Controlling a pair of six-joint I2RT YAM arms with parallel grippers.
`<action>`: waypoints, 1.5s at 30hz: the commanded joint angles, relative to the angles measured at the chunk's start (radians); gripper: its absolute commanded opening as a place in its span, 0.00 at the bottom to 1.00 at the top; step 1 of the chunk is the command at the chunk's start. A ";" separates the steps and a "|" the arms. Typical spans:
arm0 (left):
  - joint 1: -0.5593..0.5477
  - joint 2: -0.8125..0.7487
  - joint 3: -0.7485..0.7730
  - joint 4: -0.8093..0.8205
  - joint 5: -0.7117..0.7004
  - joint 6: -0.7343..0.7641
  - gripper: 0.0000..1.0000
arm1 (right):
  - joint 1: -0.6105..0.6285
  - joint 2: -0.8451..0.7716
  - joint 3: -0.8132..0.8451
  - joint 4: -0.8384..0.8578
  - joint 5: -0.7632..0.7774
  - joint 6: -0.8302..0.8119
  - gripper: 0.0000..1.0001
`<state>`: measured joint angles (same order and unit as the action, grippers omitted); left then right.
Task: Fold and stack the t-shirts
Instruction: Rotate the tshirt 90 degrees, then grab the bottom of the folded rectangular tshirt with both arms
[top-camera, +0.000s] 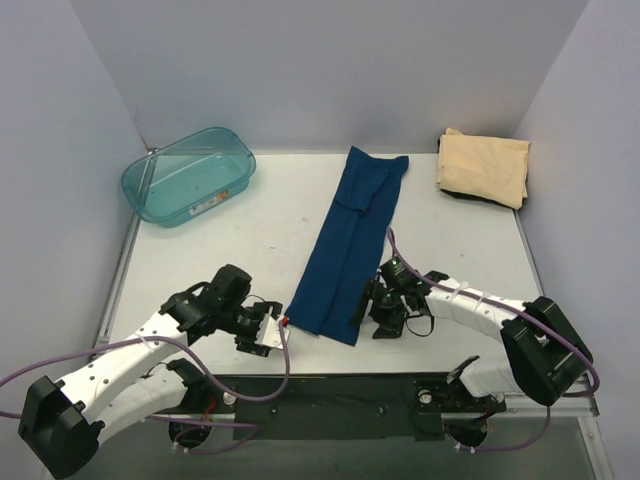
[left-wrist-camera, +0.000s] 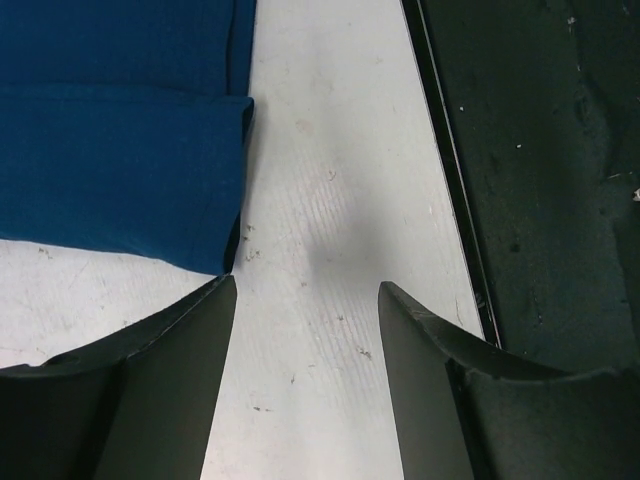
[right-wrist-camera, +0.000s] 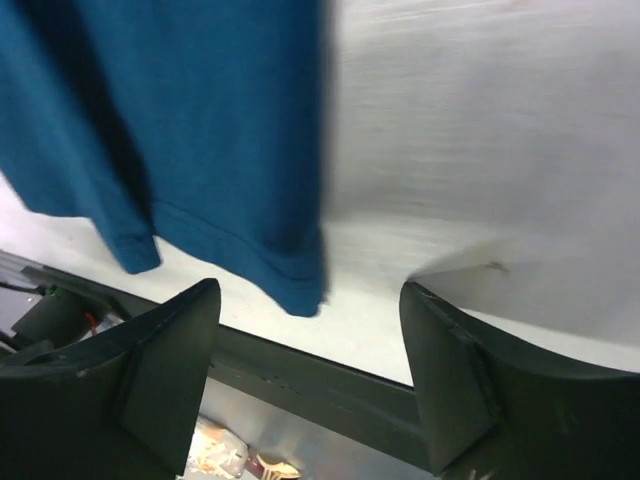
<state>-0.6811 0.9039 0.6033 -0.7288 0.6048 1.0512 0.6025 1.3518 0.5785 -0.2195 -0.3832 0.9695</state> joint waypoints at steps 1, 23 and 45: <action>-0.015 -0.033 -0.008 0.086 0.058 -0.026 0.69 | 0.068 0.029 -0.049 0.179 0.057 0.149 0.63; -0.279 0.116 -0.019 0.360 0.061 -0.014 0.80 | -0.153 -0.332 -0.324 -0.125 -0.074 -0.024 0.00; -0.420 0.457 0.003 0.597 -0.195 0.196 0.62 | -0.214 -0.174 -0.236 -0.239 -0.124 -0.213 0.20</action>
<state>-1.1133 1.3392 0.5713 -0.1986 0.4248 1.2179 0.3962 1.1240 0.3511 -0.3870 -0.5690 0.8101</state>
